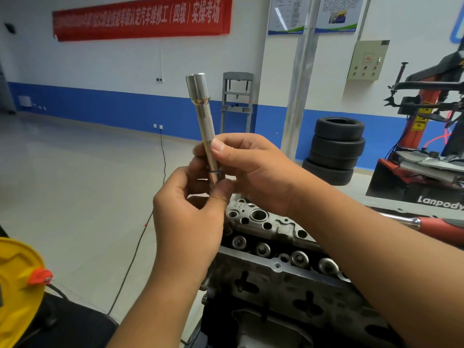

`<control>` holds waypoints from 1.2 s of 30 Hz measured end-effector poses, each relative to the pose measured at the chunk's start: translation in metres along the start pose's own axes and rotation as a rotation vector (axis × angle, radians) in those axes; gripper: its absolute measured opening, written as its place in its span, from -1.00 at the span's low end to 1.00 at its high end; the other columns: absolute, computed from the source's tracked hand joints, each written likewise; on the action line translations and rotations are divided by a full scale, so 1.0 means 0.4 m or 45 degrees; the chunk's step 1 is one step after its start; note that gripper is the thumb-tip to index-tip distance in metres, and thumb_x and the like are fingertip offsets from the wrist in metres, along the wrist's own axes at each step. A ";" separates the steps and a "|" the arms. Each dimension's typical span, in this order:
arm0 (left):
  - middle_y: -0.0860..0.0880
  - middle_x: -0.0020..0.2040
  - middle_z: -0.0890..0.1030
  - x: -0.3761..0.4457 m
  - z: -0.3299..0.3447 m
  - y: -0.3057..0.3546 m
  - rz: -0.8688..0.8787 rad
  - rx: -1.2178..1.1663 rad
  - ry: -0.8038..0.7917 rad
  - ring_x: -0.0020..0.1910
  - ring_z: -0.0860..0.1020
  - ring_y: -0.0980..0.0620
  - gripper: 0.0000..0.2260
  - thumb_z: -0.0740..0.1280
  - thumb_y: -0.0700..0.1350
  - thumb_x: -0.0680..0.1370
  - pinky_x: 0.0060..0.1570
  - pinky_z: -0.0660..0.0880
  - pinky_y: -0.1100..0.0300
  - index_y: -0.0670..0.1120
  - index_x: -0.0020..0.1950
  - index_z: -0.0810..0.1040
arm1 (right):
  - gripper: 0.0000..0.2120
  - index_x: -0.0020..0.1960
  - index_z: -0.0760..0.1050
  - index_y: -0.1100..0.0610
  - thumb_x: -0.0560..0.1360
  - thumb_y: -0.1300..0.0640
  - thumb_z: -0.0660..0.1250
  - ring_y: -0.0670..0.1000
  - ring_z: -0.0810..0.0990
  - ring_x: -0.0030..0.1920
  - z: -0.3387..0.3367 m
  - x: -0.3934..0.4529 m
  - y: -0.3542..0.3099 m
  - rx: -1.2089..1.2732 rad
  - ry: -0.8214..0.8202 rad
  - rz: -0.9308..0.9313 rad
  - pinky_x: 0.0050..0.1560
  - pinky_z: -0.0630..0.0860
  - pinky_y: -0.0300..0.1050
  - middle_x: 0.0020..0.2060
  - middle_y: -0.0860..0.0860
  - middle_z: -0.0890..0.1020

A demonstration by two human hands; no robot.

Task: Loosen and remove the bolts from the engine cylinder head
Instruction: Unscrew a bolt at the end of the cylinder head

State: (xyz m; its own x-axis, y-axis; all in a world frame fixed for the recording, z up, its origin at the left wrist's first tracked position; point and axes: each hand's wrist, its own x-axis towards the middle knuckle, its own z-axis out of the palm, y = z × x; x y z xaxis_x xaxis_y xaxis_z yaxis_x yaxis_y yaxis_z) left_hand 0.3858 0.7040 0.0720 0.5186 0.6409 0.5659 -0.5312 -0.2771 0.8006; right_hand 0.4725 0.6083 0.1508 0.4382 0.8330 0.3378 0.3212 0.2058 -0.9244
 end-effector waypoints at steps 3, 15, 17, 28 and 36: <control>0.14 -0.14 0.68 0.001 -0.001 0.008 0.013 0.037 -0.005 -0.16 0.68 -0.03 -0.78 0.58 0.02 0.48 -0.13 0.69 -0.17 0.21 0.08 0.67 | -0.79 0.10 0.65 0.18 0.63 0.06 0.34 0.09 0.66 0.00 0.004 0.003 -0.001 0.029 0.016 0.018 0.08 0.60 0.10 -0.07 0.10 0.70; 0.07 0.00 0.75 -0.001 0.006 0.028 0.006 -0.077 -0.165 0.02 0.73 -0.05 -0.73 0.27 0.01 0.61 0.04 0.68 -0.22 0.36 0.13 0.67 | -0.85 0.04 0.60 0.18 0.67 0.12 0.31 0.01 0.68 -0.04 0.001 -0.001 -0.005 -0.015 0.082 -0.072 -0.10 0.62 -0.08 -0.08 0.10 0.71; 0.13 0.01 0.75 0.000 0.002 0.024 0.031 -0.064 -0.117 -0.01 0.74 0.02 -0.74 0.38 -0.07 0.61 -0.01 0.70 -0.13 0.34 0.09 0.67 | -0.81 0.06 0.62 0.16 0.67 0.07 0.30 0.06 0.69 0.02 0.001 -0.002 -0.005 -0.033 0.065 -0.052 0.05 0.61 0.07 -0.04 0.10 0.72; 0.00 -0.16 0.70 0.013 -0.004 0.022 -0.053 0.034 -0.210 -0.18 0.68 0.01 -0.96 0.44 0.03 0.61 -0.05 0.67 -0.16 0.19 0.00 0.67 | -0.79 -0.18 0.50 0.15 0.53 0.12 0.49 0.07 0.61 -0.14 0.003 0.004 -0.004 -0.040 0.311 -0.132 -0.27 0.60 -0.12 -0.21 0.15 0.63; 0.08 -0.10 0.75 0.018 -0.006 0.043 -0.099 0.084 -0.444 -0.15 0.74 0.07 -0.81 0.36 0.14 0.61 -0.06 0.62 0.02 0.09 0.10 0.67 | -0.62 0.01 0.52 0.47 0.51 0.15 0.53 0.18 0.58 -0.10 0.008 0.001 -0.007 -0.123 0.282 -0.146 0.00 0.54 0.20 -0.06 0.42 0.62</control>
State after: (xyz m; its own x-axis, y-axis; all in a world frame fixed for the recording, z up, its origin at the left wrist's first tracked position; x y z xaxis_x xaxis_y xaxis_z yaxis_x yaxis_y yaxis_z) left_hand 0.3790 0.7055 0.0893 0.7593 0.3820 0.5268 -0.4428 -0.2899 0.8485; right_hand 0.4693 0.6098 0.1529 0.5640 0.6720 0.4799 0.4533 0.2339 -0.8601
